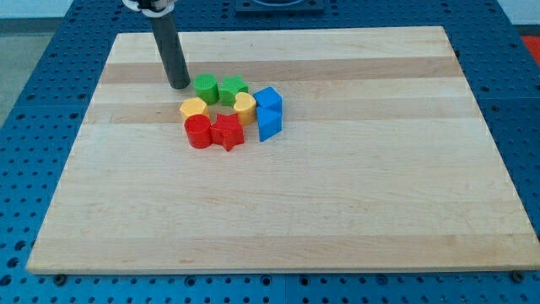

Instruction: Push the green circle into the green star

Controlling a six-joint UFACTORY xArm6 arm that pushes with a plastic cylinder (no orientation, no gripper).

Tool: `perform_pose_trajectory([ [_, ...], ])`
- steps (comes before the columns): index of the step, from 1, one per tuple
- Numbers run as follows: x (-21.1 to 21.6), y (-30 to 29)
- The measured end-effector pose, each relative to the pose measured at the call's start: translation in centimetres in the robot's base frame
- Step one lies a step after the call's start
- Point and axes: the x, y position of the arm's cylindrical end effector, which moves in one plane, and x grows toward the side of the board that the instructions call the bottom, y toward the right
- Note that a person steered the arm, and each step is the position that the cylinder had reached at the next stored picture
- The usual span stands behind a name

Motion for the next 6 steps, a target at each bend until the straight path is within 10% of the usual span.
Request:
perform_pose_trajectory([
  [6, 3.4, 2.3],
])
